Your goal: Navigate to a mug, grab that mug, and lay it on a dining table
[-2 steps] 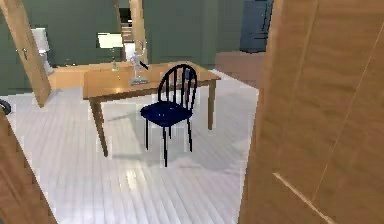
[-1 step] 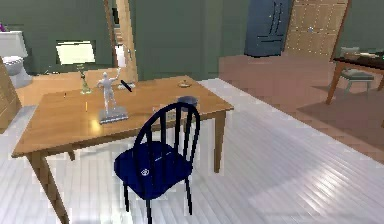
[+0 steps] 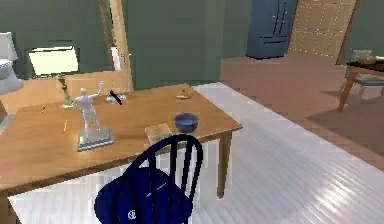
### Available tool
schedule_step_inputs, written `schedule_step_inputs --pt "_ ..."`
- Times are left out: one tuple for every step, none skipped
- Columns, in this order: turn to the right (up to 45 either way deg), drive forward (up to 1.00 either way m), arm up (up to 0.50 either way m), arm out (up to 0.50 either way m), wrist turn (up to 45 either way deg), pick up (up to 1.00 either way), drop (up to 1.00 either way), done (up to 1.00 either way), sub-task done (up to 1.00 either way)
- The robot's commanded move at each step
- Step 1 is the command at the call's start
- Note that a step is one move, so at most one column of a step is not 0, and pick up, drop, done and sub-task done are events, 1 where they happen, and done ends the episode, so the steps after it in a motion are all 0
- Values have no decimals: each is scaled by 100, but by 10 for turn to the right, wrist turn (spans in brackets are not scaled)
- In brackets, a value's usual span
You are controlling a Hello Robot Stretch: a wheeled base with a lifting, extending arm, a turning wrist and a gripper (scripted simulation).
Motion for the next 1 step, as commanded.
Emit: schedule_step_inputs --pt "450 0 0 0 0 0 0 0 0"
